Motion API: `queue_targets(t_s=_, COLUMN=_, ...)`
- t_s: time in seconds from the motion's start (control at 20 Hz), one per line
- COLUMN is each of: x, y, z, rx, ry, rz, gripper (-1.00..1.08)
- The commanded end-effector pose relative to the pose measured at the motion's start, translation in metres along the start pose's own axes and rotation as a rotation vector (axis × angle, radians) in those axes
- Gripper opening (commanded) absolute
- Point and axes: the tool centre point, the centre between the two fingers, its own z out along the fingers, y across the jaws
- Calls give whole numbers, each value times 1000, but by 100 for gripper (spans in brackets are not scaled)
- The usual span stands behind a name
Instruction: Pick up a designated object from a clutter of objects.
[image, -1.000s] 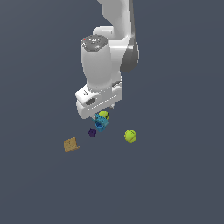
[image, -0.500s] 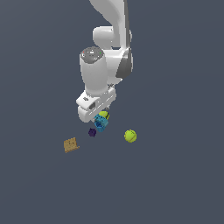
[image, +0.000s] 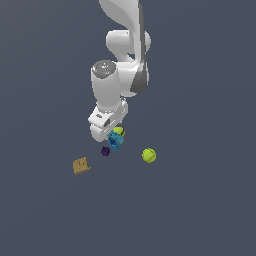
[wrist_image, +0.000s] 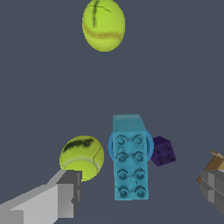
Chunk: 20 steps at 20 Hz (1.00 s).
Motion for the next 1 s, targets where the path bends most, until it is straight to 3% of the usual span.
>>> queue_targets(t_s=0.0, x=-2, y=-1, z=3, rx=0, ry=-1, rz=-22, gripper=100)
queue_targets(t_s=0.5, x=-4, y=-2, z=9, rx=1, ry=-2, rz=-32, gripper=100)
queue_targets(t_s=0.95, x=-4, y=-3, z=46, rx=0, ry=-2, rz=-35, gripper=100)
